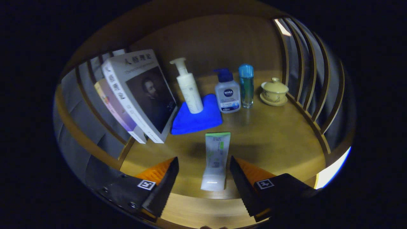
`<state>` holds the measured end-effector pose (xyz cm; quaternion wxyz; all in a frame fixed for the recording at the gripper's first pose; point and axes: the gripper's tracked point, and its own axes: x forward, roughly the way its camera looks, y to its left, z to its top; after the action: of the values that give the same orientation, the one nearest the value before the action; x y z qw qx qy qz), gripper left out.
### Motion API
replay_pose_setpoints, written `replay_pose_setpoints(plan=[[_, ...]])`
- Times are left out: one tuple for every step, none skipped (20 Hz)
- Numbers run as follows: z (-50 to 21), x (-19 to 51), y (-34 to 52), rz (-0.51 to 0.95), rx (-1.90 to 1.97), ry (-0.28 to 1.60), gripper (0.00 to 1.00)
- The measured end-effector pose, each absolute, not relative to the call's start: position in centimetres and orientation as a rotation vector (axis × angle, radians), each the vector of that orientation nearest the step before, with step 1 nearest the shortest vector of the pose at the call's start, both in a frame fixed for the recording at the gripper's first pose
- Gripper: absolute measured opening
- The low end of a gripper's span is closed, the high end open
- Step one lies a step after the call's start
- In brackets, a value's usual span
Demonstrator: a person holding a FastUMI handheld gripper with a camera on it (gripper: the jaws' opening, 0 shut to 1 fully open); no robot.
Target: Pull open the drawer, take out the items inside it, and place them on the countertop above the cabinet.
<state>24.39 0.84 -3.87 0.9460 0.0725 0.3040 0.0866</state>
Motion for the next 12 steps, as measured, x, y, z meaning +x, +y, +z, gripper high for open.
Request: replay_pose_setpoints(plan=[[-2.9,23.6,0.9,0.181,0.11,0.57,0.98],[-1.8,22.3,1.3,0.19,0.077,0.518,0.98],[-0.6,20.8,1.8,0.201,0.056,0.465,0.98],[0.3,19.4,2.3,0.216,0.048,0.411,0.98],[1.3,17.8,2.9,0.235,0.049,0.358,0.98],[2.2,16.0,3.3,0.249,0.051,0.308,0.98],[2.8,14.1,3.5,0.257,0.054,0.266,0.98],[3.0,12.3,3.3,0.255,0.057,0.227,0.98],[3.1,10.6,3.2,0.253,0.058,0.197,0.98],[2.9,8.9,3.2,0.249,0.062,0.173,0.98],[2.6,7.2,3.1,0.251,0.068,0.156,0.98],[2.2,5.6,2.7,0.245,0.075,0.138,0.98]])
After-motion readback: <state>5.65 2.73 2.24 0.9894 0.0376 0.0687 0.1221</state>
